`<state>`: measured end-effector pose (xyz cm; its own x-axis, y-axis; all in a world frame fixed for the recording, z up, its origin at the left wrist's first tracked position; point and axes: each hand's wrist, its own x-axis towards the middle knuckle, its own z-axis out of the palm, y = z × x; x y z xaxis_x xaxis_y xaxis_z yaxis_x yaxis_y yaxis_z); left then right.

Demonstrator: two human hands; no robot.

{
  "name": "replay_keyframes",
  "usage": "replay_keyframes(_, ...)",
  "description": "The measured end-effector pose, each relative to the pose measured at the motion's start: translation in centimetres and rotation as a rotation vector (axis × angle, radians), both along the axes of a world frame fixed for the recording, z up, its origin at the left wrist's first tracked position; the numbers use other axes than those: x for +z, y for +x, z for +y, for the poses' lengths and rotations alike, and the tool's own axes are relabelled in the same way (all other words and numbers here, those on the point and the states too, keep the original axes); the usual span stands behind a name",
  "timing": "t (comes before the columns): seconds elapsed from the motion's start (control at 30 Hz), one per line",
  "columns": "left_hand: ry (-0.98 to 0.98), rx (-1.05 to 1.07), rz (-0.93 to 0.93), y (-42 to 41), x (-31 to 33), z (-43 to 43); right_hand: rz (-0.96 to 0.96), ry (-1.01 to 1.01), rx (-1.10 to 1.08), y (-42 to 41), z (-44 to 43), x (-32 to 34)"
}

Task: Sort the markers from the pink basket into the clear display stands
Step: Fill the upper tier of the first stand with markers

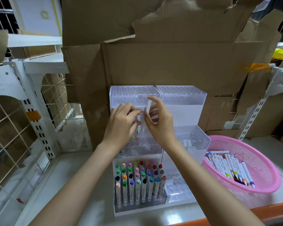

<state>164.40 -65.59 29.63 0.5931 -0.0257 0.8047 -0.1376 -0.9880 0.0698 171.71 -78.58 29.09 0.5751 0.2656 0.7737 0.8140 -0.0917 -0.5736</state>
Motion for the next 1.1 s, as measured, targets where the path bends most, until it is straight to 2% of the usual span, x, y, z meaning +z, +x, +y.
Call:
replay_keyframes(0.47, 0.039, 0.048, 0.057, -1.2, 0.2, 1.1, -0.016, -0.108, -0.013, 0.2, -0.4, 0.3)
replay_keyframes(0.73, 0.066, 0.078, 0.022, -1.1, -0.1, 0.5, -0.060, -0.228, -0.004, 0.3, -0.5, 1.2)
replay_keyframes(1.1, 0.072, 0.107, 0.026, -0.9, -0.5, 0.5, -0.064, -0.289, -0.064, 0.4, -0.6, 0.4)
